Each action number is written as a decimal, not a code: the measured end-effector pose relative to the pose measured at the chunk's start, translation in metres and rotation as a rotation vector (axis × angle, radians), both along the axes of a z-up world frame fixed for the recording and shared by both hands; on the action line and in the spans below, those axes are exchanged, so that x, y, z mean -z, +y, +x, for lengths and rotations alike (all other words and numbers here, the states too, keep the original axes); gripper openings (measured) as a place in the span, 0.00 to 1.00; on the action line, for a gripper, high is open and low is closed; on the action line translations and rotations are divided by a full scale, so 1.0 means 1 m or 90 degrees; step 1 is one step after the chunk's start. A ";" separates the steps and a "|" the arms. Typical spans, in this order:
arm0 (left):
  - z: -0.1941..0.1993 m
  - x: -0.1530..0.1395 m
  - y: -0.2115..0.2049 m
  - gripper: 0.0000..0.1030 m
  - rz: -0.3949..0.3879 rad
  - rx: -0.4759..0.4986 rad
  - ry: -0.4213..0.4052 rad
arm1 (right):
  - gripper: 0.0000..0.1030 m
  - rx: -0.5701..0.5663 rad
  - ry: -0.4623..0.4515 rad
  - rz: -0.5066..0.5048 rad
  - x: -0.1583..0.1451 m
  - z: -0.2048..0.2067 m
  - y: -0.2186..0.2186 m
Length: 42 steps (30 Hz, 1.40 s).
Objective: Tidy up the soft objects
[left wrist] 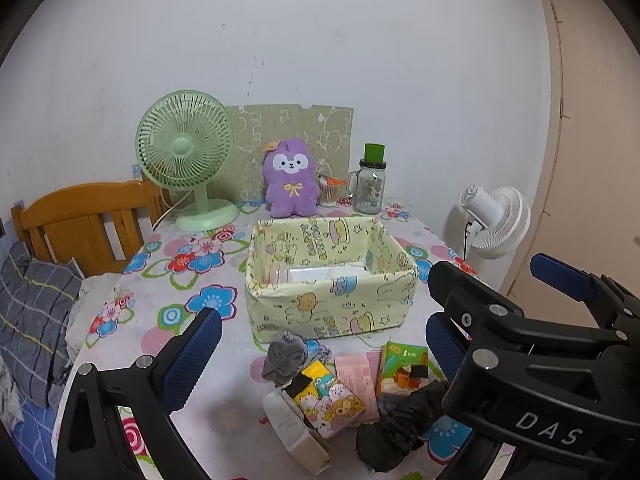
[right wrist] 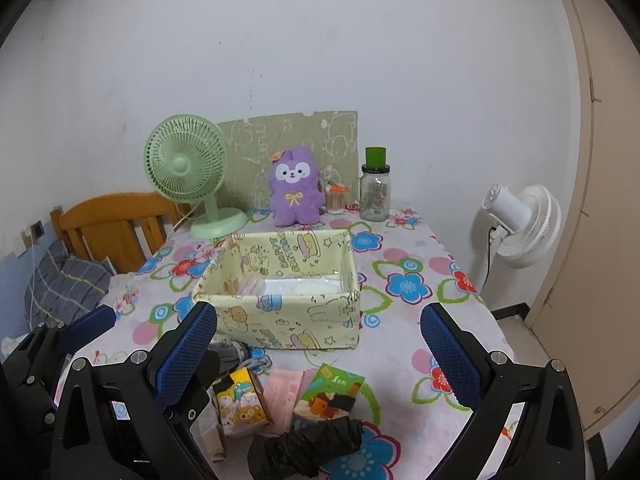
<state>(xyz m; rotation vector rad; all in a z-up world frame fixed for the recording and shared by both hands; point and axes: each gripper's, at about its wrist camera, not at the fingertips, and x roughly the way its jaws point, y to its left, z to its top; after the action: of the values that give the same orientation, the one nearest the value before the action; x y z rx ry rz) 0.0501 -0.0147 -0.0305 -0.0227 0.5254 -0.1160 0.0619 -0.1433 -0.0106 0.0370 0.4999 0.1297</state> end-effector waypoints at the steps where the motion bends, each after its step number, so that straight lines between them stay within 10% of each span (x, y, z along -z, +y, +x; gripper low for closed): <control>1: 0.000 0.002 0.001 1.00 0.000 0.000 0.001 | 1.00 -0.002 0.001 0.001 0.002 0.000 0.000; 42: 0.002 0.095 0.020 0.99 0.000 -0.010 0.105 | 1.00 0.024 0.050 -0.016 0.093 -0.009 0.007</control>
<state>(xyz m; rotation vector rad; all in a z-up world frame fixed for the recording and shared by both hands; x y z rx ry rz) 0.0521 0.0049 -0.1255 -0.0368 0.6893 -0.0988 0.0529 -0.1360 -0.1033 0.0268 0.5783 0.0848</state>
